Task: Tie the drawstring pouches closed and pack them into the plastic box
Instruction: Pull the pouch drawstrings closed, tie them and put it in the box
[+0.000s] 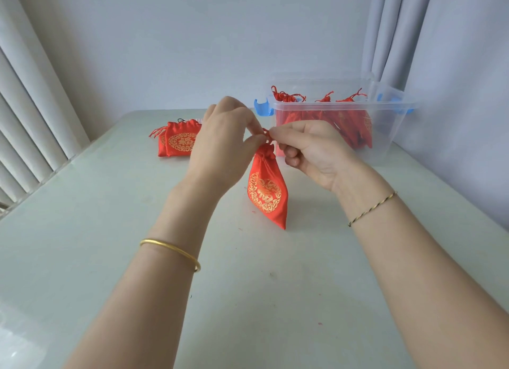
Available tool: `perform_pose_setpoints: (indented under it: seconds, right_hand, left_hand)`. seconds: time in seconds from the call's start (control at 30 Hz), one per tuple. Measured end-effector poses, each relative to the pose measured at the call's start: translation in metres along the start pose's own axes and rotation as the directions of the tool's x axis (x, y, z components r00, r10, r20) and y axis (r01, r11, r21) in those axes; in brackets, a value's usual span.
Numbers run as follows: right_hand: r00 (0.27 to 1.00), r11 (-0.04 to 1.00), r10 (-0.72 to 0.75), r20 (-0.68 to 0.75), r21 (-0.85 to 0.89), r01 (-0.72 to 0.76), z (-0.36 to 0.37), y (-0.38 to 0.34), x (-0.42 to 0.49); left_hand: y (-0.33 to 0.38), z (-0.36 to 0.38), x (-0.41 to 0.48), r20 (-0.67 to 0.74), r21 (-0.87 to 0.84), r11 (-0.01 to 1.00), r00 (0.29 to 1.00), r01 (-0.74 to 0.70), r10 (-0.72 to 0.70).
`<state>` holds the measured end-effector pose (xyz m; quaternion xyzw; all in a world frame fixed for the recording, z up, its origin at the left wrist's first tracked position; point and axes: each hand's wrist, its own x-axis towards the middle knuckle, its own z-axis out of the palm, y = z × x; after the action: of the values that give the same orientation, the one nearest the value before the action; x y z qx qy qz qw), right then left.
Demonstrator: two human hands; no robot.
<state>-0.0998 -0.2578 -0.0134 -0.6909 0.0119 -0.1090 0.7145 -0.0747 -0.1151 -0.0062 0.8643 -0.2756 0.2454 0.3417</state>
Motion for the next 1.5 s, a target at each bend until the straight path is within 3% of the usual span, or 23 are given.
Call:
perform_pose_setpoints:
  seconds: [0.13, 0.27, 0.33, 0.43, 0.57, 0.7, 0.93, 1.07, 1.17, 1.23, 1.37, 1.5]
  right_hand:
    - [0.996, 0.987, -0.063, -0.062, -0.154, 0.053, -0.011, 0.0, 0.001]
    - [0.99, 0.988, -0.044, -0.136, -0.154, 0.023, -0.021, 0.005, 0.002]
    - [0.984, 0.96, -0.081, -0.156, -0.279, 0.035, -0.023, 0.012, 0.004]
    - [0.98, 0.9, -0.143, -0.137, -0.431, 0.07, -0.025, 0.015, 0.006]
    - [0.999, 0.895, -0.034, -0.029, -0.445, 0.018, -0.021, -0.002, 0.0]
    - [0.993, 0.68, -0.057, 0.107, -0.724, 0.117, -0.001, -0.006, -0.01]
    - [0.984, 0.647, -0.175, 0.022, -0.751, 0.132, -0.015, -0.032, -0.006]
    - [0.88, 0.667, -0.456, -0.133, -0.706, 0.239, -0.038, -0.078, 0.027]
    - [0.774, 0.541, -0.606, -0.185, -0.808, 0.231, -0.052, -0.103, 0.058]
    - [0.751, 0.468, -0.633, -0.188, -0.865, 0.179, -0.061, -0.106, 0.076]
    - [0.825, 0.29, -0.556, -0.097, -0.954, 0.083, -0.069, -0.095, 0.092]
    - [0.925, 0.209, -0.37, -0.093, -0.978, -0.014, -0.079, -0.079, 0.099]
  left_hand:
    - [-0.007, 0.0, 0.001, -0.03, -0.012, 0.999, 0.999, 0.03, -0.03]
    - [-0.012, 0.002, 0.0, -0.045, 0.016, 0.997, 0.997, 0.071, -0.07]
    - [-0.011, 0.007, -0.002, -0.006, 0.007, 0.997, 0.997, 0.077, -0.076]
    - [-0.009, 0.007, -0.002, 0.066, -0.165, 0.974, 0.987, 0.157, -0.148]
    - [-0.007, 0.003, 0.001, 0.043, -0.331, 0.919, 0.976, 0.214, -0.212]
    - [0.0, 0.004, 0.002, 0.02, -0.421, 0.881, 0.973, 0.216, -0.228]
    - [0.009, 0.007, 0.015, 0.044, -0.56, 0.802, 0.974, 0.21, -0.224]
    - [0.013, 0.005, 0.043, 0.024, -0.559, 0.804, 0.973, 0.203, -0.23]
    - [0.015, 0.012, 0.055, 0.061, -0.538, 0.811, 0.97, 0.229, -0.234]
    - [0.016, 0.019, 0.06, 0.091, -0.521, 0.817, 0.967, 0.249, -0.237]
    - [0.009, 0.029, 0.063, 0.131, -0.498, 0.819, 0.958, 0.287, -0.256]
    - [0.0, 0.036, 0.065, 0.135, -0.484, 0.817, 0.949, 0.314, -0.285]
